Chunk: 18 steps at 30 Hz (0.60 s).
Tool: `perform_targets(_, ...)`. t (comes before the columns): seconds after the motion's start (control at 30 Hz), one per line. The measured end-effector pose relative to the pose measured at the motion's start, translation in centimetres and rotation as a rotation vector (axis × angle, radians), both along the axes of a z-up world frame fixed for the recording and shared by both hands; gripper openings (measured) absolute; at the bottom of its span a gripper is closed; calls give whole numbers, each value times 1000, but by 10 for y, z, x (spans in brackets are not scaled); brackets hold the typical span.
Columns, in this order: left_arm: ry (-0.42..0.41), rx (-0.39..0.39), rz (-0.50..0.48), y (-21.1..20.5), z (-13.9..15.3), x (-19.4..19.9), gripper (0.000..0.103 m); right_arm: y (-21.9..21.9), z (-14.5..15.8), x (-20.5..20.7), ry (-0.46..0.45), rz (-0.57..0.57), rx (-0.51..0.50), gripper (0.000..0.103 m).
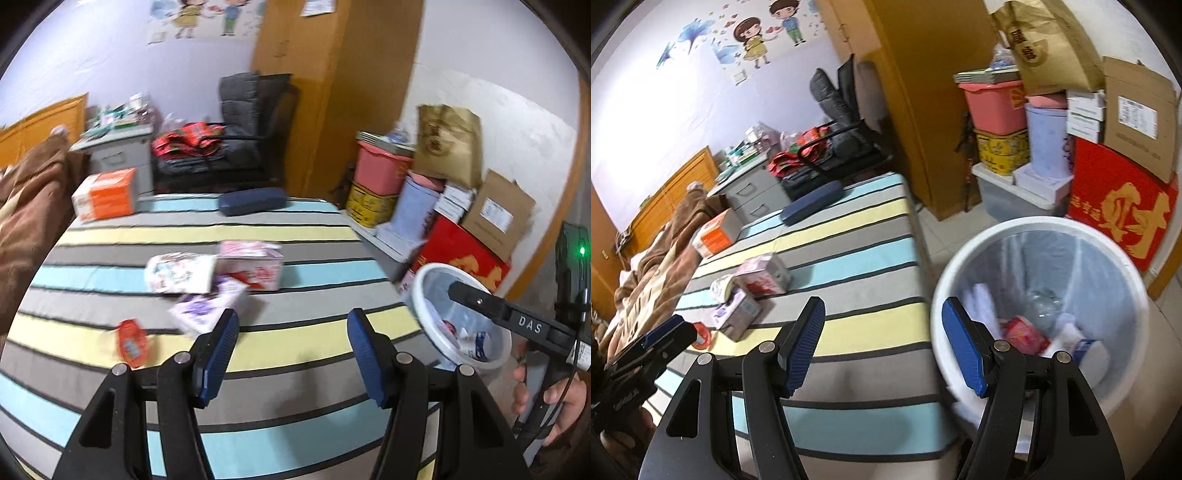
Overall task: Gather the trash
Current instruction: 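Move both tools back over the table toward the cartons and cup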
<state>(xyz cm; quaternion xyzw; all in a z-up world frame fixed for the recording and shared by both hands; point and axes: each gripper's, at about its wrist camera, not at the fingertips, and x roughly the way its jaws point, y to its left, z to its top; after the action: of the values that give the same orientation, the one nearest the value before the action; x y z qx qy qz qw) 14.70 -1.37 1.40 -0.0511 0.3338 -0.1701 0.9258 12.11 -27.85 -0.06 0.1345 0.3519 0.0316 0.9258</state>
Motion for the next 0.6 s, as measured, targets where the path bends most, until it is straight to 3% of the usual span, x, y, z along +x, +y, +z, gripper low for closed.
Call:
perform_targets(0.33, 28, 2, 153, 71, -15, 4, 64, 47, -6, 16, 19, 93, 2, 67)
perform_targets(0.6, 88, -1, 176, 107, -33, 13, 66, 86, -11, 31, 41, 159, 13, 67)
